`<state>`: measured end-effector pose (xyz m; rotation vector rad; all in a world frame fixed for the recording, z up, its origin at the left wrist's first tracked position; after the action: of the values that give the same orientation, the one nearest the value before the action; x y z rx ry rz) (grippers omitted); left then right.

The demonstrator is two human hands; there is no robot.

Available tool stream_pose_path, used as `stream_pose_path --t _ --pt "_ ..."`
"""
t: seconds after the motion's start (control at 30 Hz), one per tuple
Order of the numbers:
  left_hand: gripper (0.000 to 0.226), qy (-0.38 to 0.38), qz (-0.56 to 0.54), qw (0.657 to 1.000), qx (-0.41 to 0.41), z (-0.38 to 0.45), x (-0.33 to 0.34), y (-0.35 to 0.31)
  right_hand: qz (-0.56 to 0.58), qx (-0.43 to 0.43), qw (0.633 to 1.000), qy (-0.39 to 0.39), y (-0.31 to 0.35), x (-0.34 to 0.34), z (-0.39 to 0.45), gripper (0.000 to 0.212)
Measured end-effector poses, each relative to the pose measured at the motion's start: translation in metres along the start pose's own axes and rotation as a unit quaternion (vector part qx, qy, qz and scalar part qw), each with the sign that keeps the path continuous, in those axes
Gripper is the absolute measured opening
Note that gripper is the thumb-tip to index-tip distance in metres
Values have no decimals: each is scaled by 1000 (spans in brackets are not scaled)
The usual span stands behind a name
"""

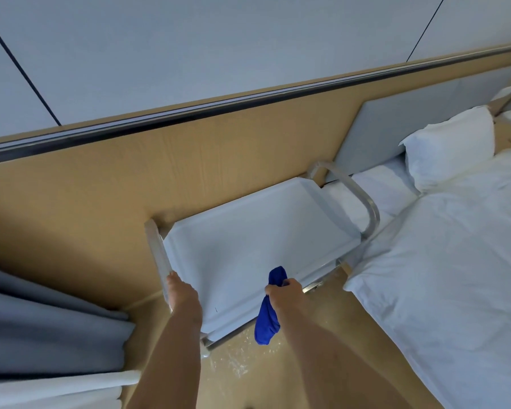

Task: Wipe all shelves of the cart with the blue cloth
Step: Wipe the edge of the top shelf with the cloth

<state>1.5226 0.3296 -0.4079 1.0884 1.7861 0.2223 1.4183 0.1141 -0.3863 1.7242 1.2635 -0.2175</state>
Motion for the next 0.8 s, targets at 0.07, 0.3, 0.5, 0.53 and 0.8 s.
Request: stream_pose_path --t 0.07,0.3,0.5,0.53,0.8 --pt "45 -9 -14 1000 18 -4 2 -5 9 0 1000 4 -3 -1 0 23" --pt "31 -20 -130 988 77 -34 8 -41 -6 -13 1000 12 -15 -16 -8 22" --pt "19 117 -240 958 108 -69 14 -97 -47 -31 998 11 -30 -50 0 21" --pt "29 157 -255 948 105 -75 13 -110 -56 -37 998 10 -34 -57 2 22" --pt "47 194 -351 915 44 -153 -24 -210 -58 -91 994 19 -79 -121 20 22"
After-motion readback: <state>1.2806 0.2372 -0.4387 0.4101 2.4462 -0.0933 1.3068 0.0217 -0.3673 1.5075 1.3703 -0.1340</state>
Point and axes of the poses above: each hand's wrist, its own z-axis towards the middle knuckle, its own x-axis out of the palm, y = z × x, the point moved 5 cm from there along z, towards the middle knuckle, and after that the axes turned 12 degrees about -y, right-handed, at the moved point
